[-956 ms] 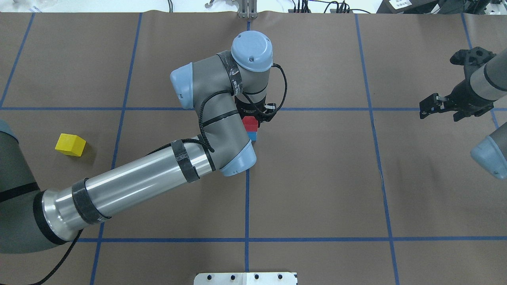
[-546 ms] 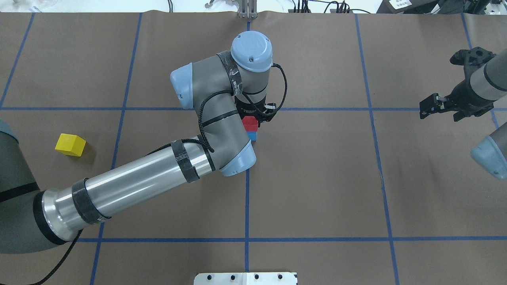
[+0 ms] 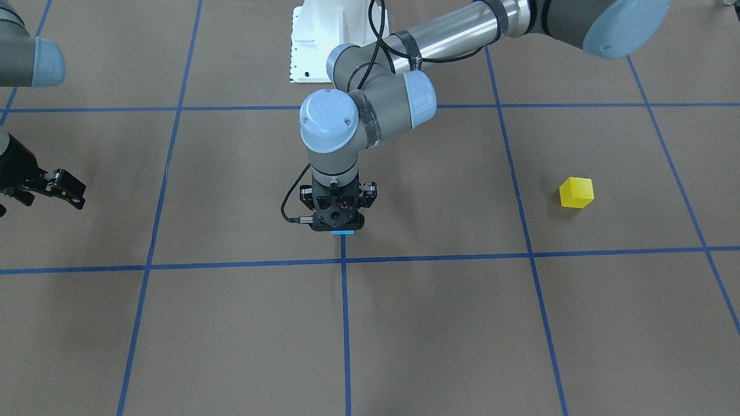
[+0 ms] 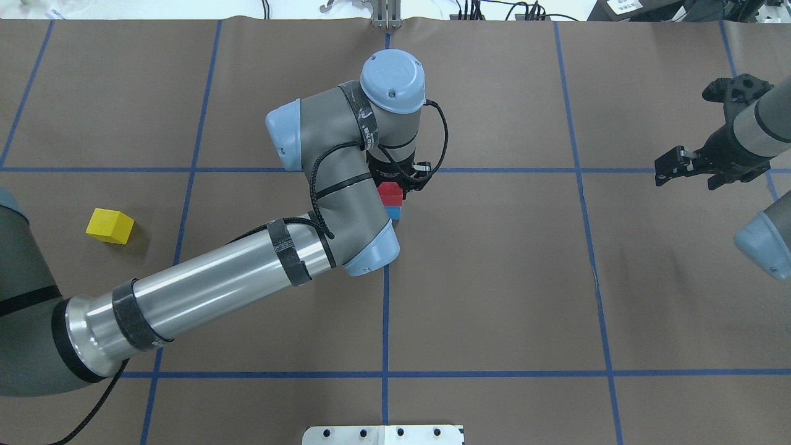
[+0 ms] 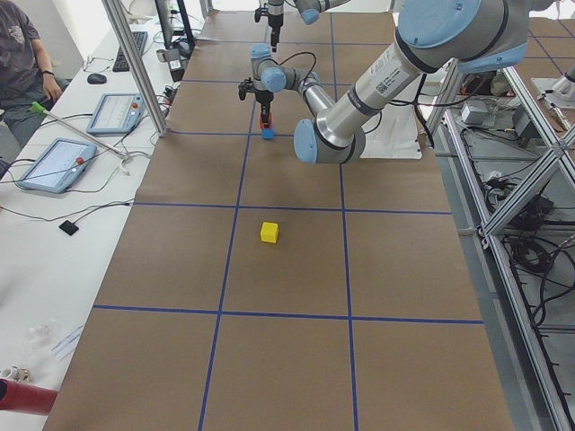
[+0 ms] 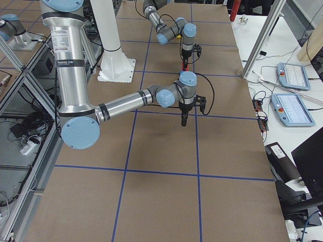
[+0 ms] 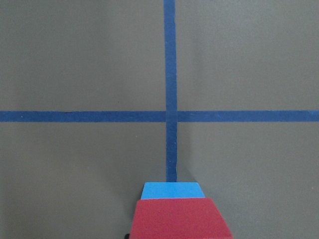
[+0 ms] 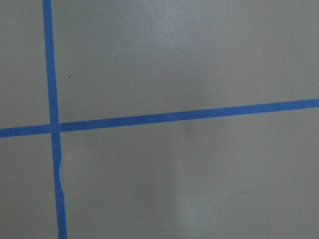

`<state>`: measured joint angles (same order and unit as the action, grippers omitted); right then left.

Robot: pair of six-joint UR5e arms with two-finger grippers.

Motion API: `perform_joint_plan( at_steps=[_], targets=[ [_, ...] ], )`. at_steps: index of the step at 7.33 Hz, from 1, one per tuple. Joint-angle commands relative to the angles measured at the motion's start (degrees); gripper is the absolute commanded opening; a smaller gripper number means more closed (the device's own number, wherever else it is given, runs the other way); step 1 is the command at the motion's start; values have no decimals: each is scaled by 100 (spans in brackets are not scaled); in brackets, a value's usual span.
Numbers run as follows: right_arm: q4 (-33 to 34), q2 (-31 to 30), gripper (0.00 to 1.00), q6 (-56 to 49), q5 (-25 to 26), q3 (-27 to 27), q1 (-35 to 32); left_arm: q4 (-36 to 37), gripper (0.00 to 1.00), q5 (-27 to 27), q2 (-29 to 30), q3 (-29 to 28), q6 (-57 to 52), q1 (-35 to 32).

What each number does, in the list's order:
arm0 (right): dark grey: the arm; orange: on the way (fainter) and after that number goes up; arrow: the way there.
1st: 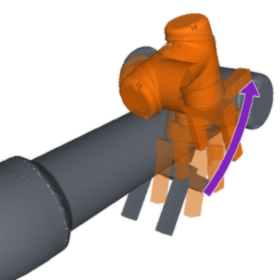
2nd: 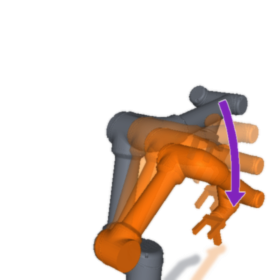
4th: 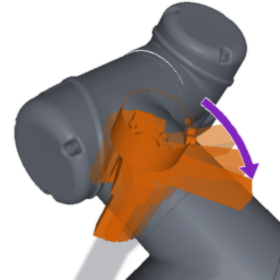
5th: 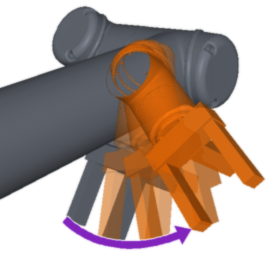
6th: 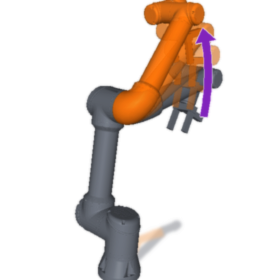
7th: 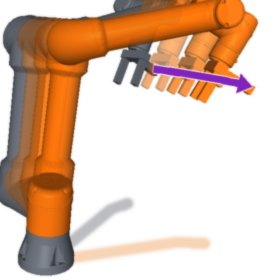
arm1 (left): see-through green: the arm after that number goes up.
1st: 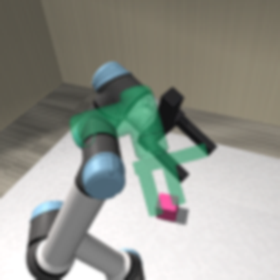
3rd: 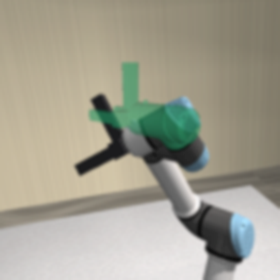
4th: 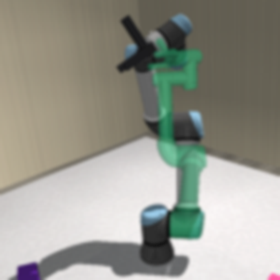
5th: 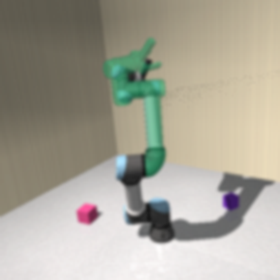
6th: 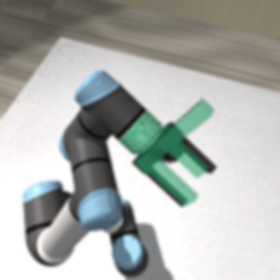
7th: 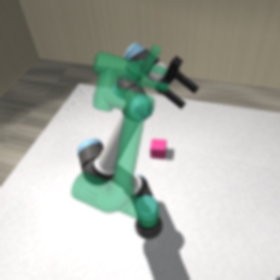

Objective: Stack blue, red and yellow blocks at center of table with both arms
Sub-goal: 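Lower the red cube onto the blue cube and open the left gripper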

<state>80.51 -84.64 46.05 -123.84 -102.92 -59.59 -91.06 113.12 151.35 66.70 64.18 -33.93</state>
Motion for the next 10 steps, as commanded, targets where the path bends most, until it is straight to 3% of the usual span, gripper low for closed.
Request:
perform_joint_plan(
  at_steps=[1,9,10],
  targets=[
    [0,0,100,0,0,8,0,0,0,0,0,0,7,9],
    [0,0,100,0,0,17,9,0,0,0,-9,27,-2,9],
    [0,0,100,0,0,17,9,0,42,9,-70,44,-19,9]
  ],
)
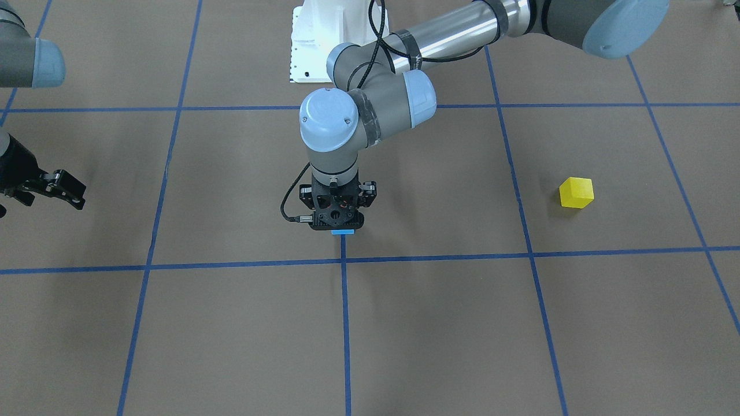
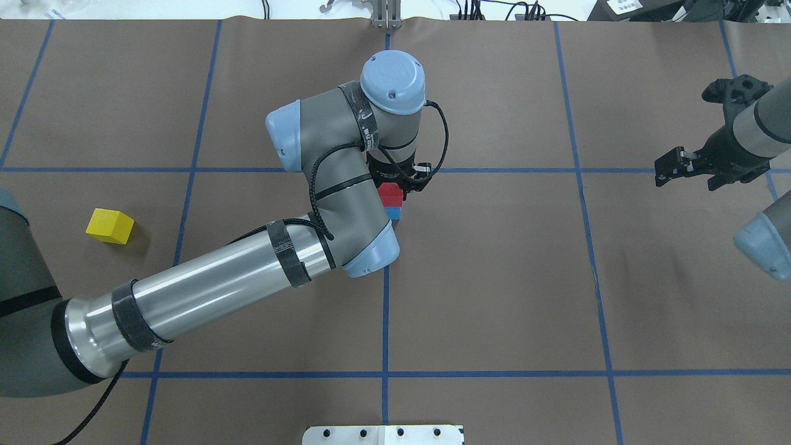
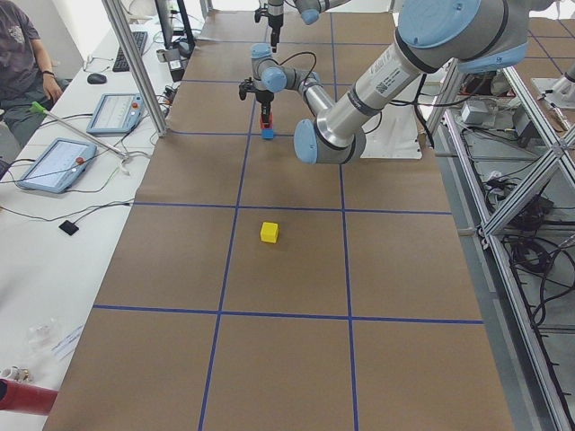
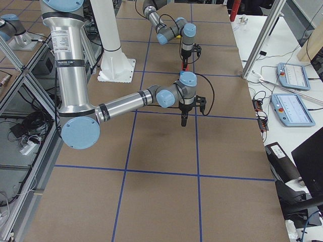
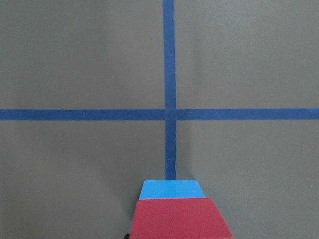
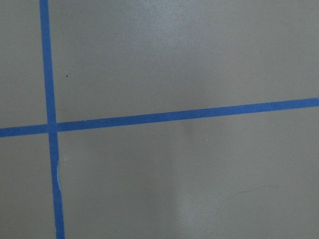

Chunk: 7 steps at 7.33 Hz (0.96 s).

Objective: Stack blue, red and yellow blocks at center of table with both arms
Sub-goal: 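Lower the red cube onto the blue cube and open the left gripper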

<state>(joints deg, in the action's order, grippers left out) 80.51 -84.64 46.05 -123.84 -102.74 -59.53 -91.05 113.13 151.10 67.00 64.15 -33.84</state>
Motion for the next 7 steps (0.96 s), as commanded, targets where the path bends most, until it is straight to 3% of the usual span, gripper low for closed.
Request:
perform_joint_plan(
  at_steps=[1,2,5,7],
  targets=[
    [0,0,100,0,0,0,2,-9,56,7,-80,24,-17,0],
    [0,0,100,0,0,0,2,-9,98,-2,-81,33,-8,0],
    [0,0,100,-9,0,0,-6,26,100,24,-46,147,10,9],
    [0,0,100,-9,0,-18,-6,236,100,138,-63,619,-8,-113]
  ],
)
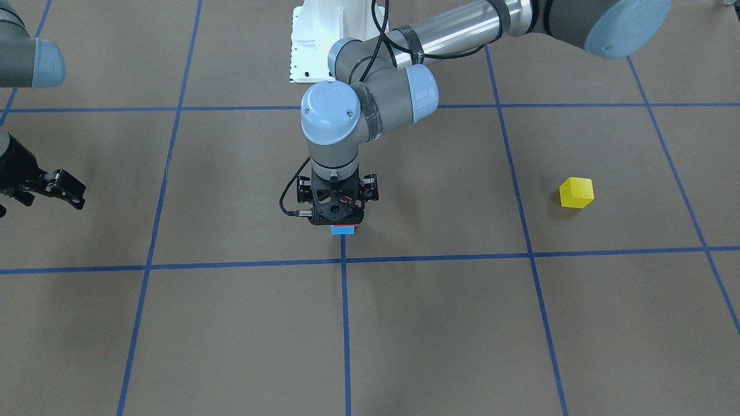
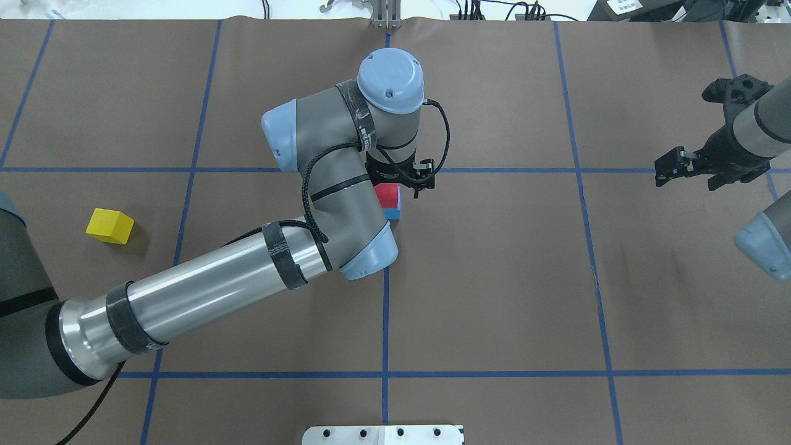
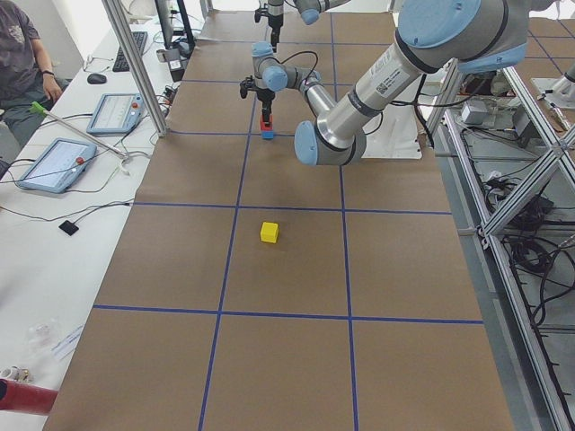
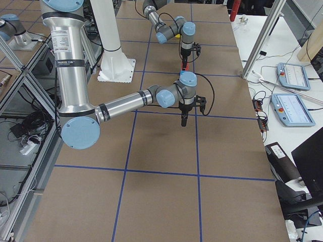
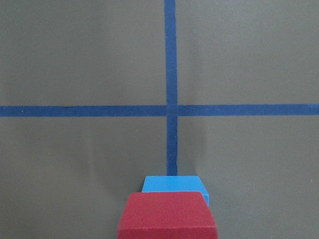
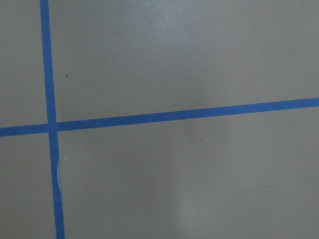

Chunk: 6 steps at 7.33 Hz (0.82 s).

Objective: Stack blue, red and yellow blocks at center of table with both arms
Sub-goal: 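Lift the left gripper off the stack toward the yellow cube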

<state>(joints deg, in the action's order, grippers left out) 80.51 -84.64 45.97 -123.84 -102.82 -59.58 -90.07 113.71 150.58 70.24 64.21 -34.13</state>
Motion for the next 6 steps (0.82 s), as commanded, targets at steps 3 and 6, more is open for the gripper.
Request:
perform_joint_plan(
  at_steps=[3,6],
  targets=[
    [0,0,100,8,0,-27,-1,798,100,415,-1933,2747,-984,-541],
    [-9,35,100,8,9,-27,16,-294,100,450,-4618,3691,-3107,-1444]
  ],
)
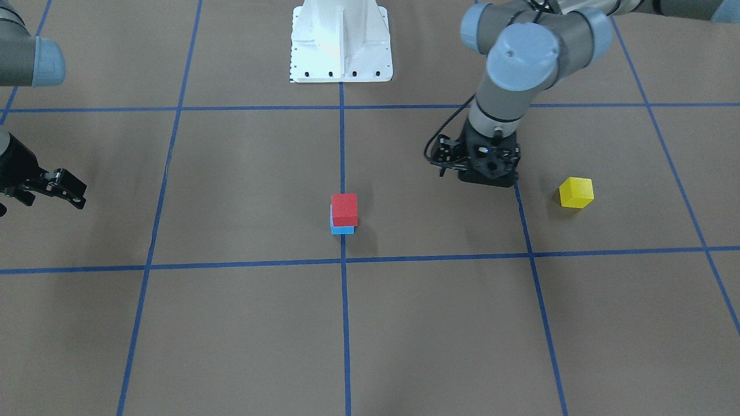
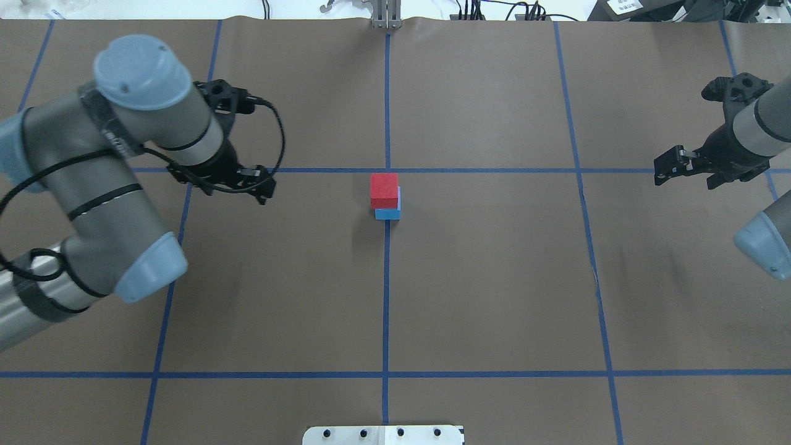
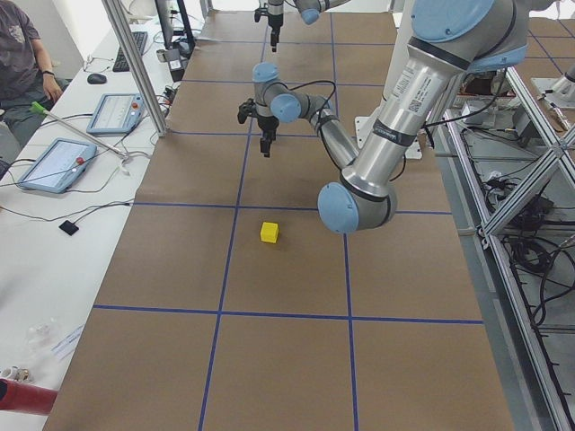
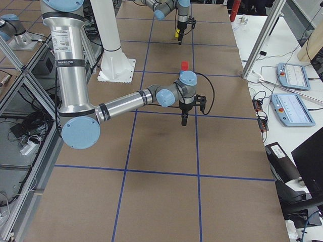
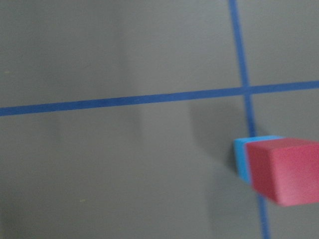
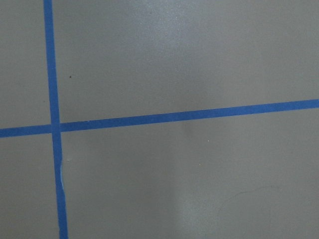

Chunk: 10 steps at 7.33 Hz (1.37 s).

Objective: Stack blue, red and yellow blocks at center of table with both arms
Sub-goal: 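Lift the left gripper off the stack toward the yellow cube, then lower the left gripper onto the yellow cube and close it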

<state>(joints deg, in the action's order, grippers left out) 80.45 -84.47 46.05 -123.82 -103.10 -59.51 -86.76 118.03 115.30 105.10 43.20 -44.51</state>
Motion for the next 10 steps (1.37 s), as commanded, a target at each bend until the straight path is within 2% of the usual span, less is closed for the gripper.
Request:
perform_joint_plan(
  at_steps=[1,3,5,6,8,10],
  targets=[
    [-12,35,100,1,16,-25,9,-893,100,18,-1523,204,-1189,-497],
    [-12,53,100,-17,51,1,114,-1297,100,18,-1747,-180,-1671,-785],
    [-12,62,100,-17,60,1,150,-1693,100,27,-1948,-393,-1719,-796],
    [-12,62,100,-17,60,1,159,-1834,100,88,-1958,-611,-1614,-779],
    [-12,71,100,-17,60,1,176,-2684,100,149,-1958,-1008,-1244,-735],
    [-12,80,100,-17,60,-8,176,-2802,100,518,-1958,-1150,-764,-735]
  ],
)
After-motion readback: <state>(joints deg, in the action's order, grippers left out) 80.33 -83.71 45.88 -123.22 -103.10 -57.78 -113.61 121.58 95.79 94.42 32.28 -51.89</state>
